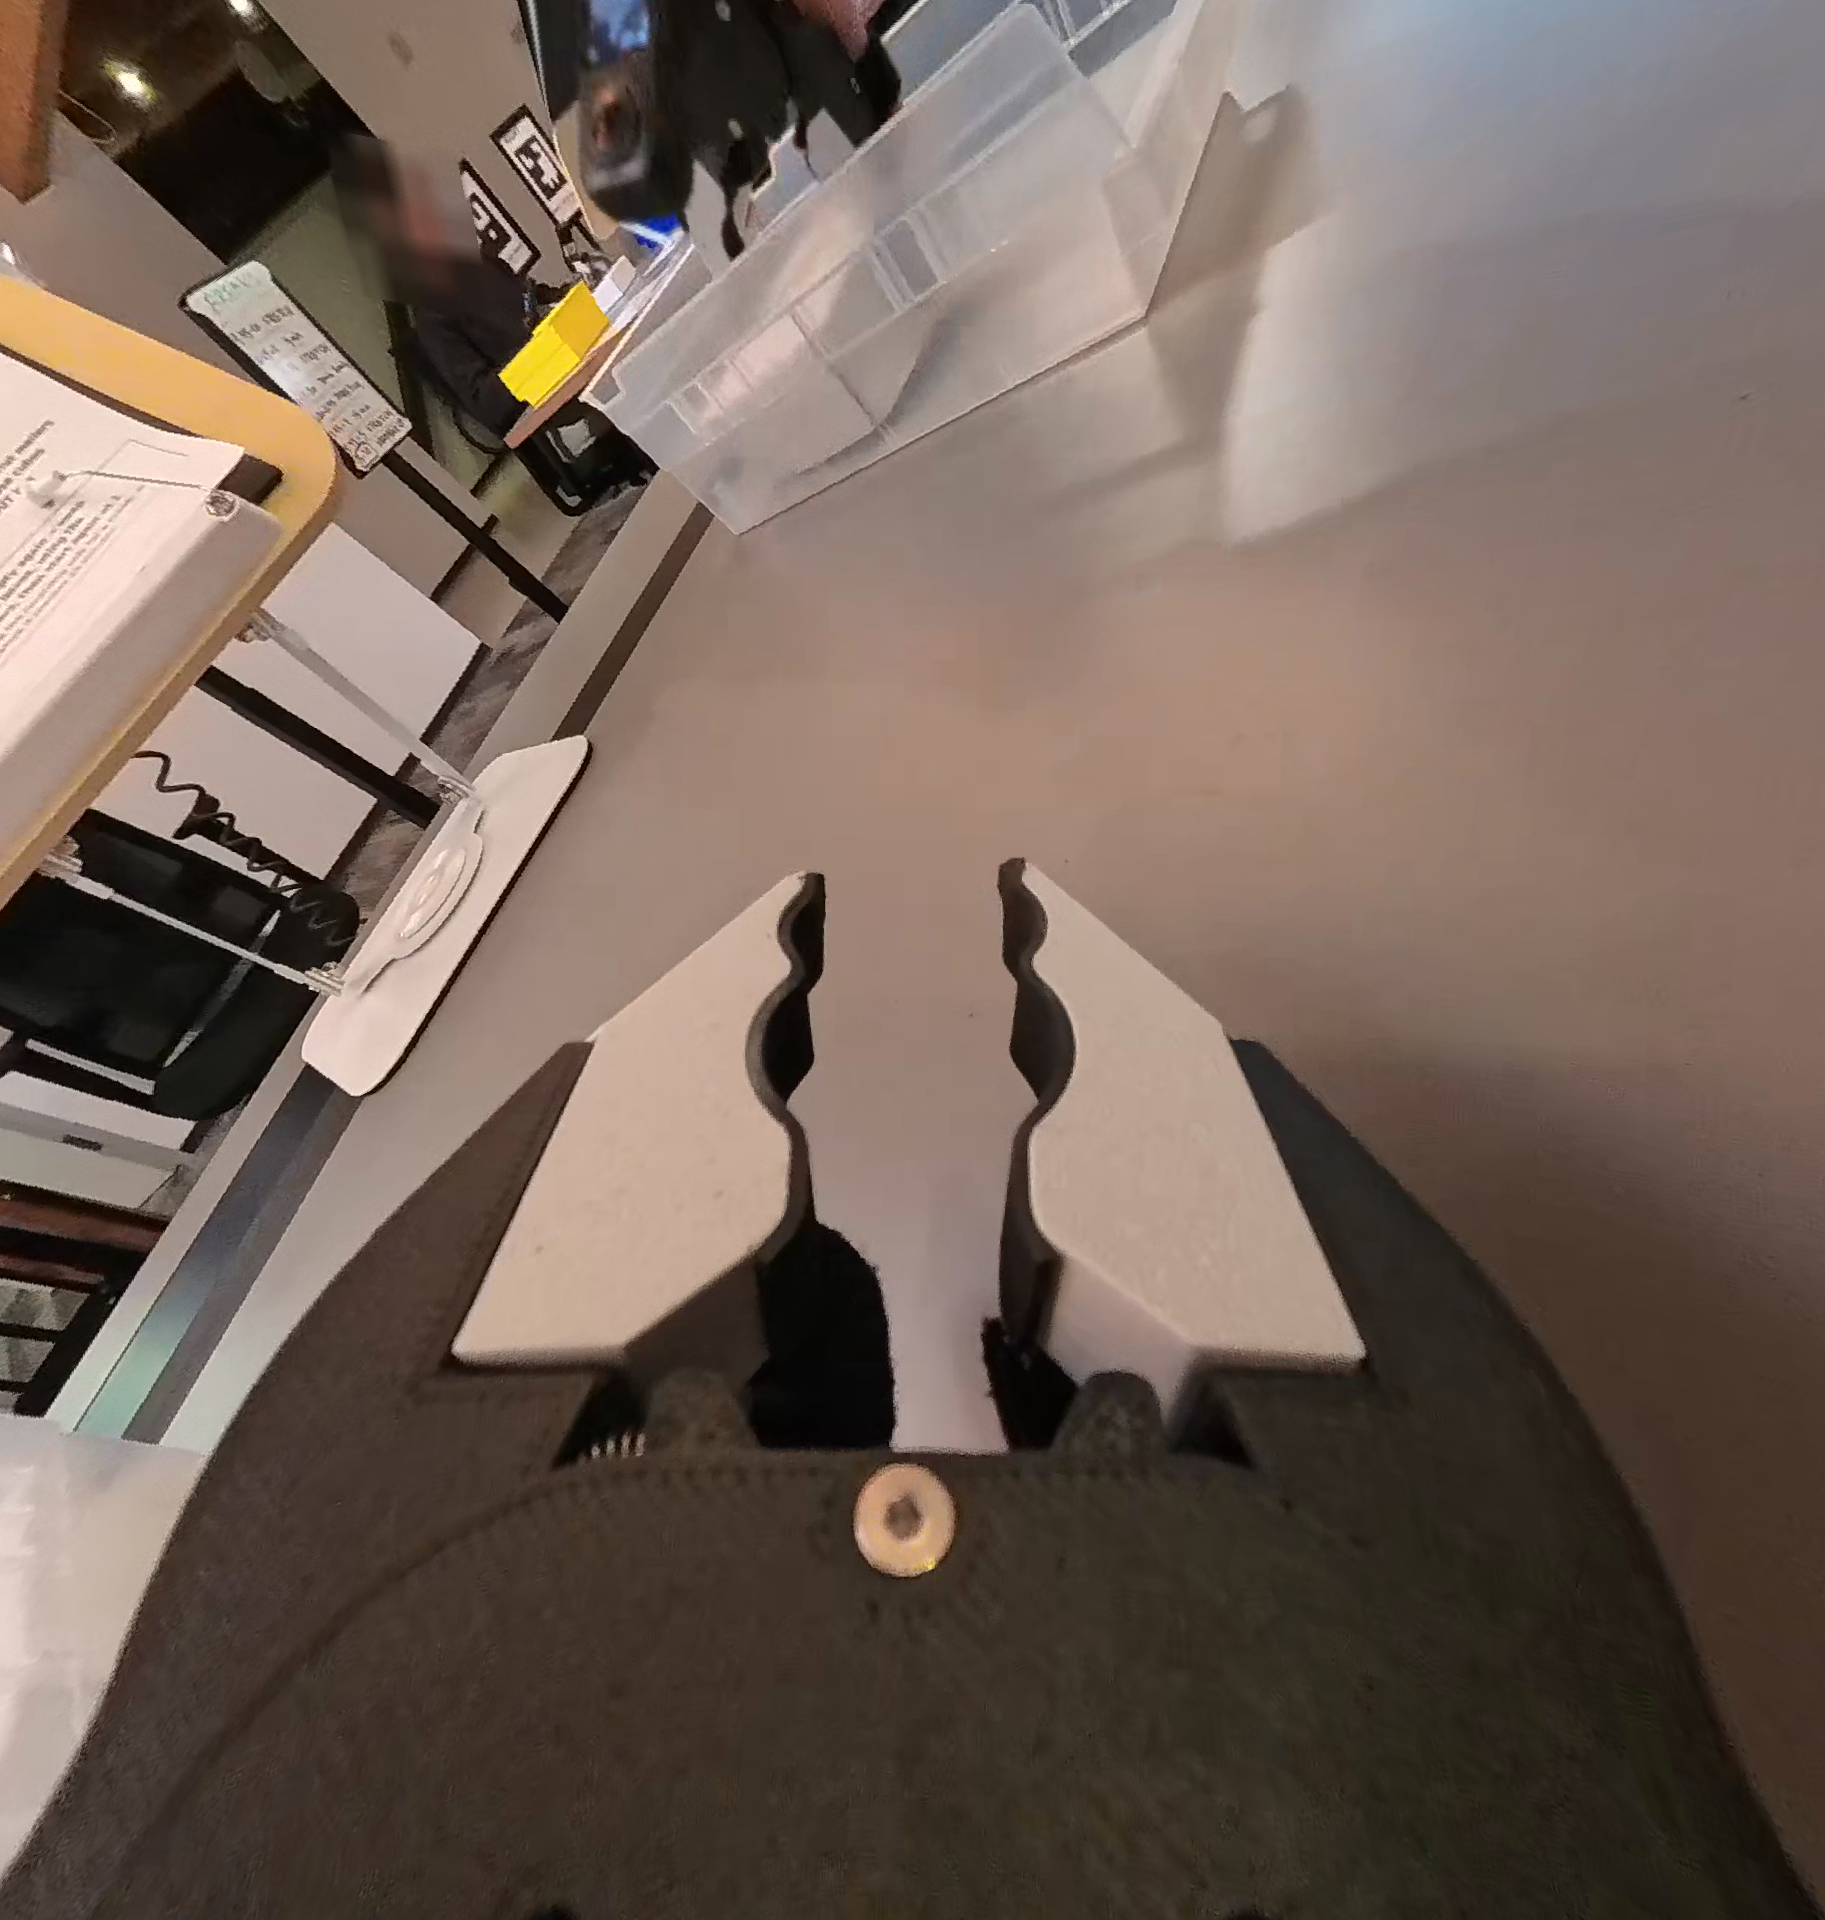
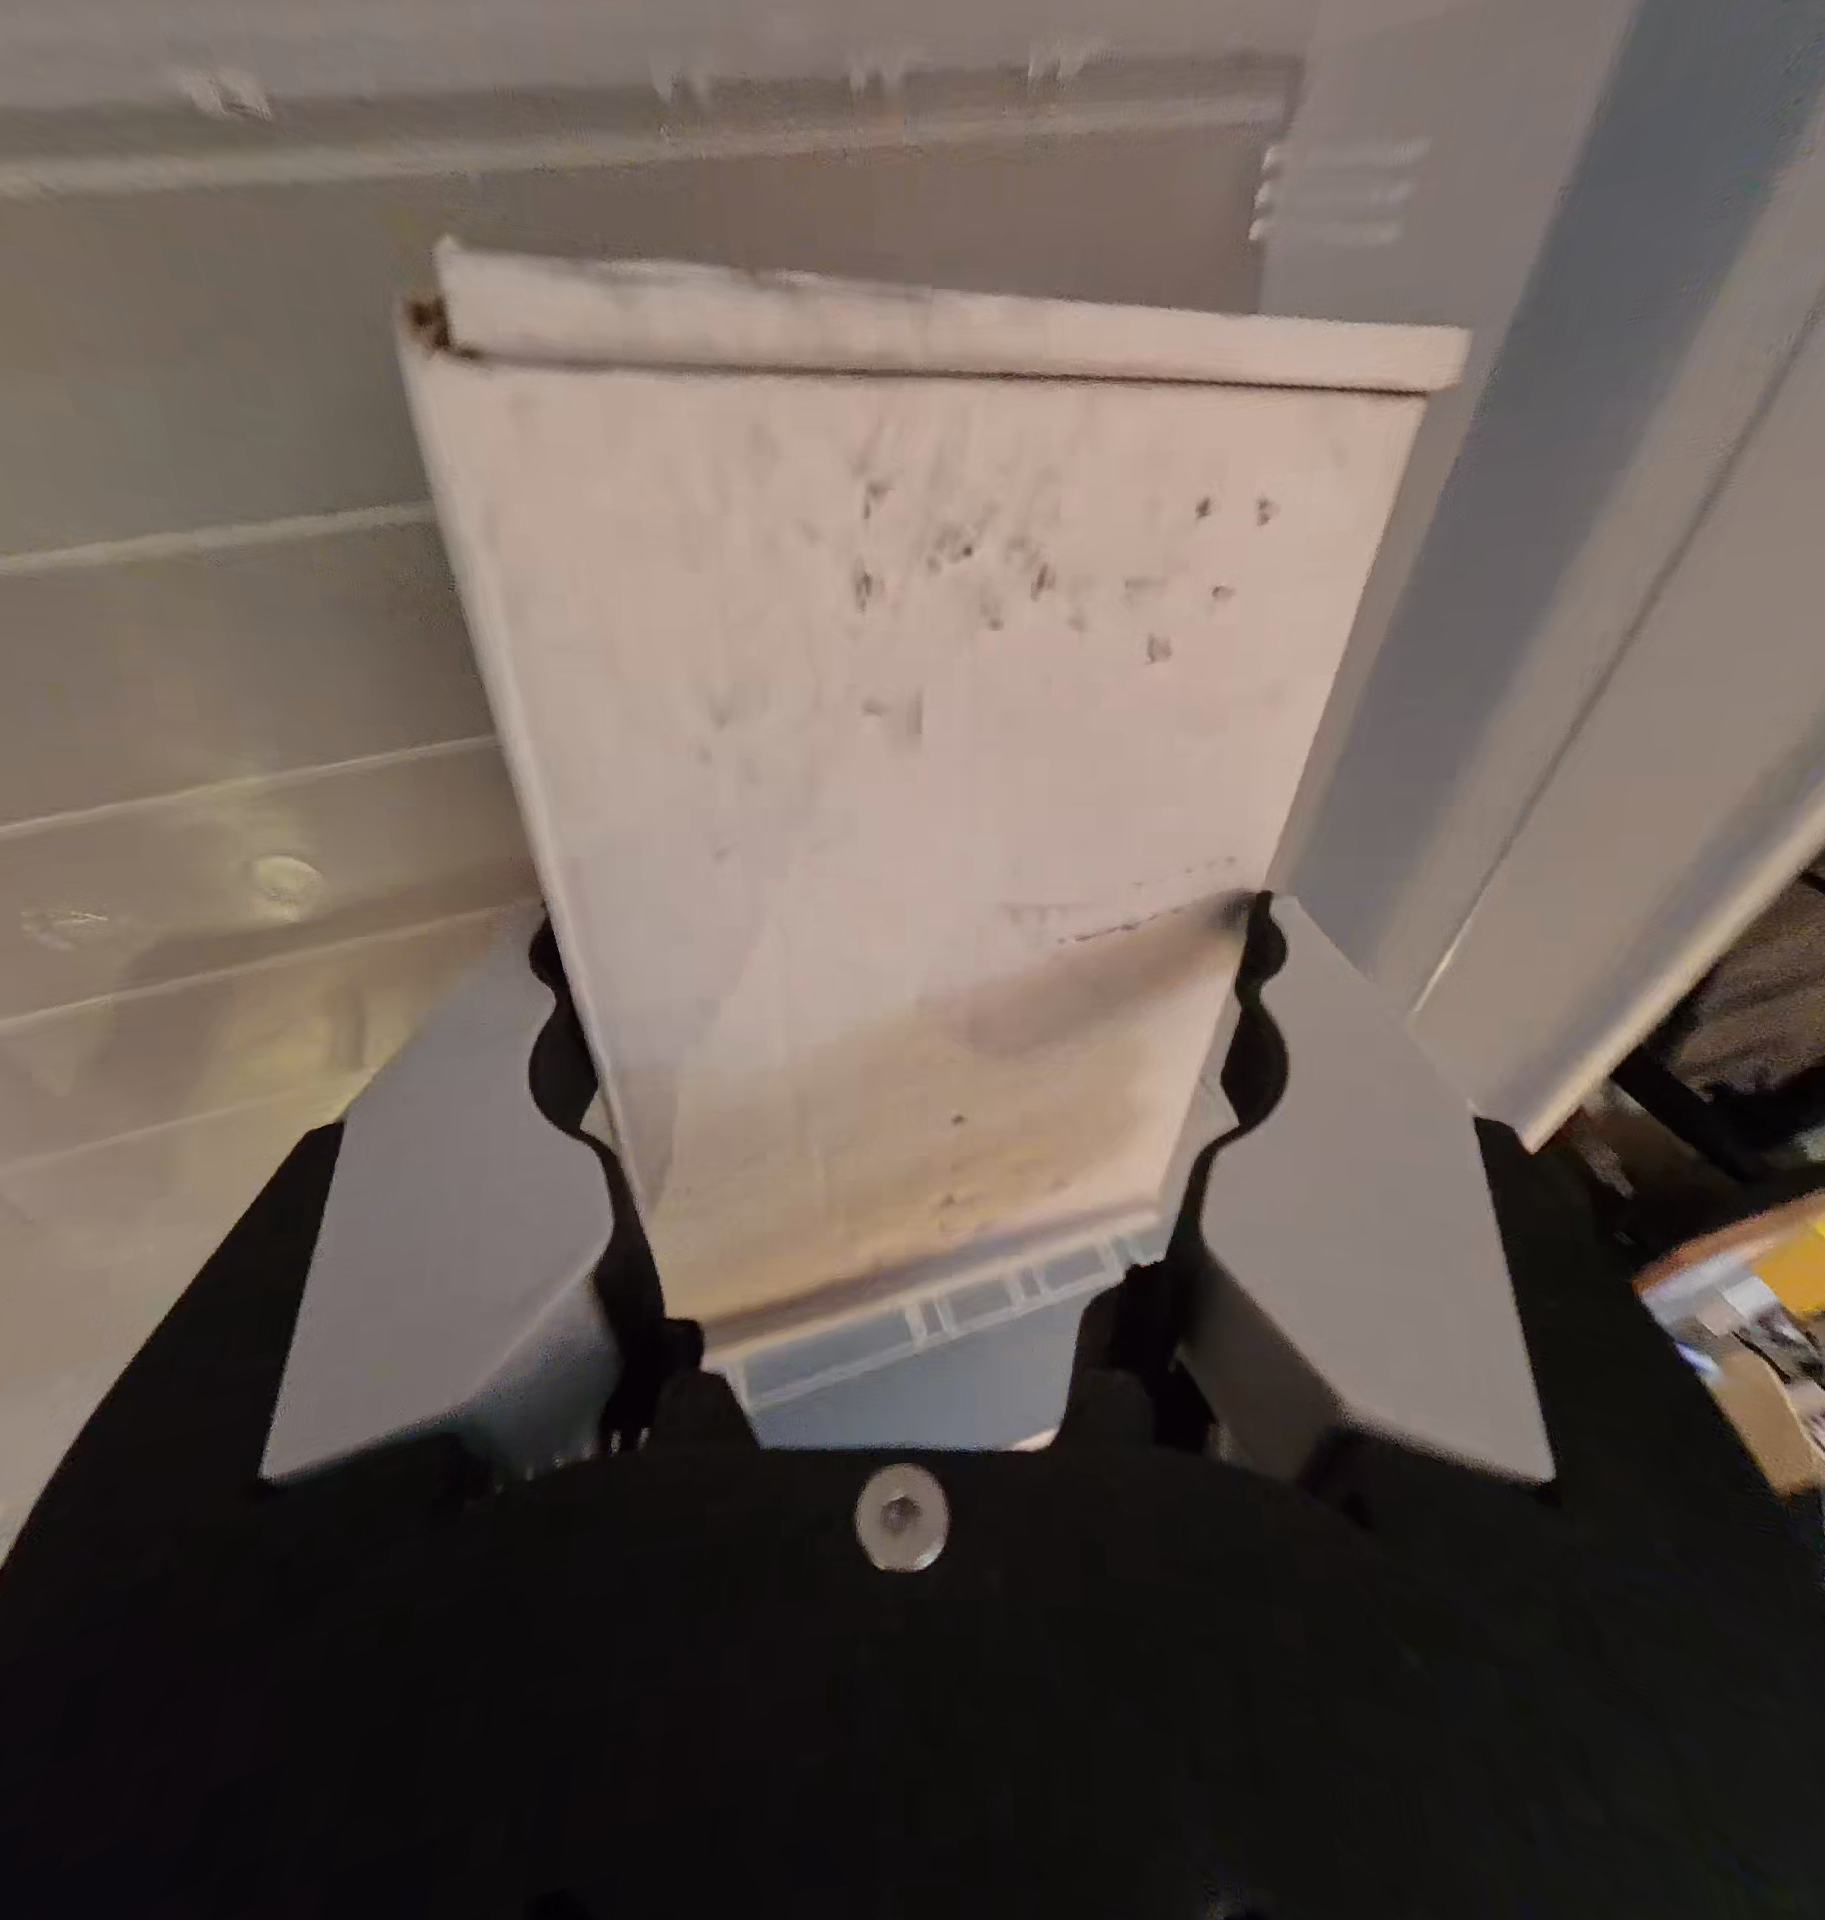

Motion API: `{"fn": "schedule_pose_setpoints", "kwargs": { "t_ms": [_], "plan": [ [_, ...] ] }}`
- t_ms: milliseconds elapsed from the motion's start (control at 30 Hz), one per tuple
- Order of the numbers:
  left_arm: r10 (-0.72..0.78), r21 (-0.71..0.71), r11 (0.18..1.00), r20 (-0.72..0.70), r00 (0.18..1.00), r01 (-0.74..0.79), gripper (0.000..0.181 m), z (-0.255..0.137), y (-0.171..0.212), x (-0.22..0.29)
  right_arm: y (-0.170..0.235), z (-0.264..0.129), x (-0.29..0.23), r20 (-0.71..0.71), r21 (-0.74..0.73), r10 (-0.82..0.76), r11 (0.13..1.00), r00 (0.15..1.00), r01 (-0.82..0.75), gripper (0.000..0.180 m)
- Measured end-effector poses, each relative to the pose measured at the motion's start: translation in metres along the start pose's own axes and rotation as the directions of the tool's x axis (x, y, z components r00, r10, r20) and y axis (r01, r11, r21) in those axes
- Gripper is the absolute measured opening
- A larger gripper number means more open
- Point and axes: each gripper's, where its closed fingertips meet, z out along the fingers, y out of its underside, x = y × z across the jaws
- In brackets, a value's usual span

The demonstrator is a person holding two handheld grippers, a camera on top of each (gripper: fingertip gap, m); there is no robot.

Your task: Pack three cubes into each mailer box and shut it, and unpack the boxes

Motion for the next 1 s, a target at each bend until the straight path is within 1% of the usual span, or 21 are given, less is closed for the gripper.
{"fn": "schedule_pose_setpoints", "kwargs": {
  "t_ms": [33, 67, 133, 233, 300, 367, 433, 500, 533, 600, 667, 700, 767, 800, 833, 867, 900, 933, 967, 1000],
  "plan": [
    [-0.003, 0.002, 1.0, -0.001, 1.0, 0.003, 0.033, 0.0, 0.0, 0.0, 0.003, 0.002, 0.003, -0.025, -0.039, -0.014, 0.999, 1.0, 0.013, 0.124],
    [-0.008, 0.003, 1.0, 0.0, 1.0, 0.008, 0.034, 0.0, 0.0, -0.001, 0.003, 0.001, 0.006, -0.046, -0.054, -0.026, 0.998, 0.999, 0.023, 0.13],
    [-0.009, 0.006, 1.0, 0.0, 1.0, 0.009, 0.036, 0.0, -0.001, -0.001, 0.003, -0.008, 0.011, -0.075, -0.071, -0.027, 0.997, 0.997, 0.021, 0.132],
    [0.019, 0.023, 1.0, -0.036, 0.999, -0.018, 0.042, -0.002, -0.003, 0.006, 0.003, -0.04, 0.025, -0.18, -0.069, 0.029, 0.997, 0.983, -0.042, 0.135],
    [0.045, 0.022, 0.999, -0.075, 0.996, -0.043, 0.05, -0.001, -0.003, 0.014, -0.001, -0.072, 0.033, -0.281, -0.051, 0.056, 0.996, 0.958, -0.073, 0.133],
    [0.041, 0.019, 0.999, -0.09, 0.995, -0.04, 0.059, -0.003, -0.005, 0.015, -0.009, -0.115, 0.042, -0.441, -0.041, 0.073, 0.994, 0.894, -0.102, 0.123],
    [0.049, 0.035, 0.998, -0.063, 0.997, -0.047, 0.06, -0.01, -0.014, 0.005, -0.035, -0.161, 0.036, -0.552, 0.05, 0.107, 0.994, 0.827, -0.096, 0.114],
    [0.062, 0.023, 0.998, -0.035, 0.997, -0.061, 0.068, -0.021, -0.022, -0.012, -0.071, -0.2, 0.013, -0.595, 0.163, 0.143, 0.985, 0.791, -0.056, 0.11],
    [0.087, 0.004, 0.996, -0.007, 0.996, -0.087, 0.068, -0.029, -0.024, -0.026, -0.089, -0.214, -0.003, -0.602, 0.2, 0.14, 0.98, 0.786, -0.022, 0.107],
    [0.13, -0.041, 0.991, 0.031, 0.991, -0.129, 0.071, -0.05, -0.029, -0.056, -0.12, -0.233, -0.037, -0.602, 0.246, 0.13, 0.969, 0.788, 0.028, 0.107],
    [0.199, -0.139, 0.972, 0.06, 0.978, -0.189, 0.068, -0.074, -0.02, -0.093, -0.152, -0.24, -0.069, -0.588, 0.313, 0.129, 0.946, 0.798, 0.078, 0.105],
    [0.224, -0.209, 0.955, 0.053, 0.973, -0.209, 0.065, -0.085, -0.009, -0.112, -0.17, -0.24, -0.086, -0.564, 0.362, 0.128, 0.926, 0.816, 0.105, 0.104],
    [0.245, -0.349, 0.913, 0.054, 0.968, -0.212, 0.066, -0.107, 0.02, -0.155, -0.202, -0.234, -0.12, -0.492, 0.456, 0.12, 0.879, 0.862, 0.138, 0.104],
    [0.247, -0.404, 0.891, 0.048, 0.968, -0.208, 0.066, -0.115, 0.037, -0.175, -0.219, -0.231, -0.134, -0.451, 0.511, 0.128, 0.848, 0.883, 0.139, 0.104],
    [0.217, -0.476, 0.86, 0.013, 0.976, -0.185, 0.068, -0.123, 0.06, -0.19, -0.237, -0.228, -0.149, -0.406, 0.562, 0.124, 0.815, 0.905, 0.141, 0.102],
    [0.177, -0.549, 0.821, -0.019, 0.984, -0.158, 0.077, -0.129, 0.083, -0.203, -0.253, -0.223, -0.164, -0.369, 0.6, 0.109, 0.786, 0.923, 0.147, 0.102],
    [0.173, -0.591, 0.79, -0.036, 0.984, -0.16, 0.08, -0.132, 0.1, -0.217, -0.267, -0.217, -0.175, -0.346, 0.624, 0.096, 0.766, 0.933, 0.153, 0.102],
    [0.174, -0.614, 0.77, -0.063, 0.983, -0.176, 0.082, -0.132, 0.115, -0.227, -0.279, -0.211, -0.182, -0.329, 0.642, 0.089, 0.752, 0.94, 0.153, 0.101],
    [0.146, -0.639, 0.75, -0.095, 0.985, -0.173, 0.09, -0.13, 0.129, -0.233, -0.29, -0.205, -0.187, -0.307, 0.661, 0.085, 0.736, 0.948, 0.149, 0.1],
    [0.111, -0.661, 0.732, -0.119, 0.987, -0.162, 0.095, -0.127, 0.143, -0.238, -0.3, -0.2, -0.192, -0.28, 0.684, 0.082, 0.716, 0.956, 0.139, 0.1]
  ]
}}
